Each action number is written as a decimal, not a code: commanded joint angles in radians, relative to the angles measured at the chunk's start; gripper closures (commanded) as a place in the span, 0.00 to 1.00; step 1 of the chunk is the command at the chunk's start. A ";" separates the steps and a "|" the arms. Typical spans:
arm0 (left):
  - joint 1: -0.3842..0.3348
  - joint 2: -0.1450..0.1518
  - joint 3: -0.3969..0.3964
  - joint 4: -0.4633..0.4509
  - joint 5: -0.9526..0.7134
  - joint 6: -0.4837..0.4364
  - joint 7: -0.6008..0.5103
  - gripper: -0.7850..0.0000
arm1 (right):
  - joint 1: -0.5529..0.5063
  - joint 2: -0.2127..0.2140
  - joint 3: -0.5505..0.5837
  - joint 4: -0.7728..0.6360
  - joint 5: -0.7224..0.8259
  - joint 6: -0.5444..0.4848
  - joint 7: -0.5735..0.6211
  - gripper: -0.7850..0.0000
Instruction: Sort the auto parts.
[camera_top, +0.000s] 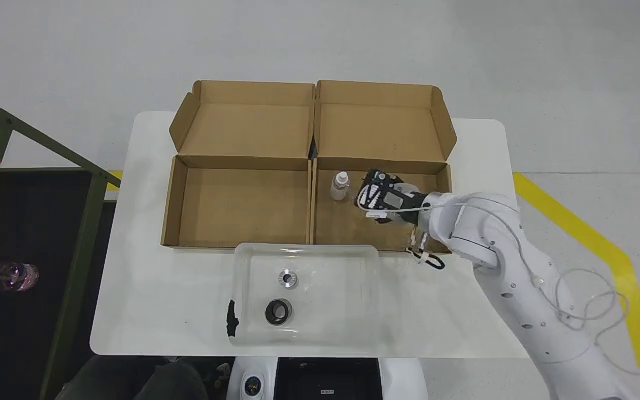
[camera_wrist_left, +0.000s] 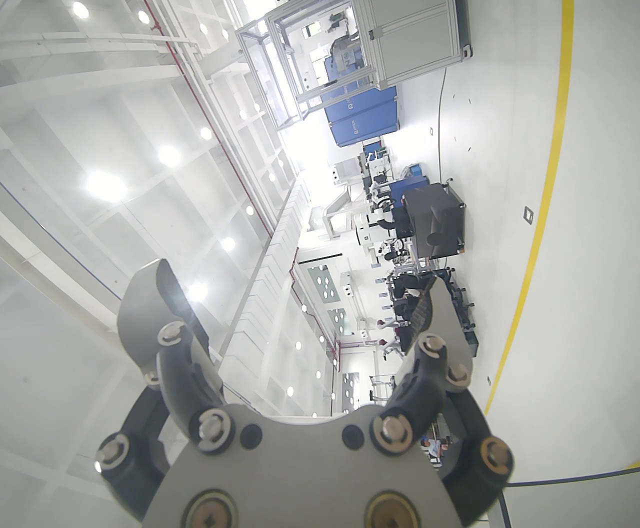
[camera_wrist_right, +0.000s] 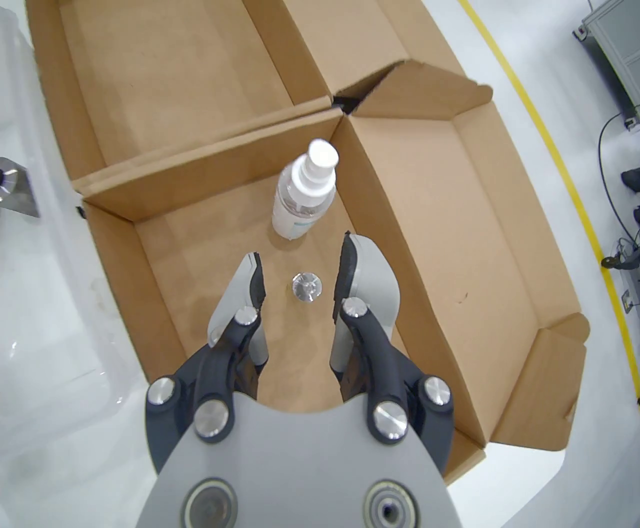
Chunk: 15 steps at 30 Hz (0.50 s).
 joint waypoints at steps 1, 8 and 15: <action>0.000 0.000 0.000 0.000 0.000 0.000 0.000 0.00 | -0.025 0.004 0.015 -0.041 0.006 -0.009 -0.005 0.64; 0.000 0.000 0.000 0.000 0.000 0.000 0.000 0.00 | -0.087 0.011 0.018 -0.135 0.029 -0.031 -0.025 0.62; 0.000 0.000 0.000 0.000 0.000 0.000 0.000 0.00 | -0.115 0.006 -0.055 -0.208 0.006 -0.037 -0.041 0.62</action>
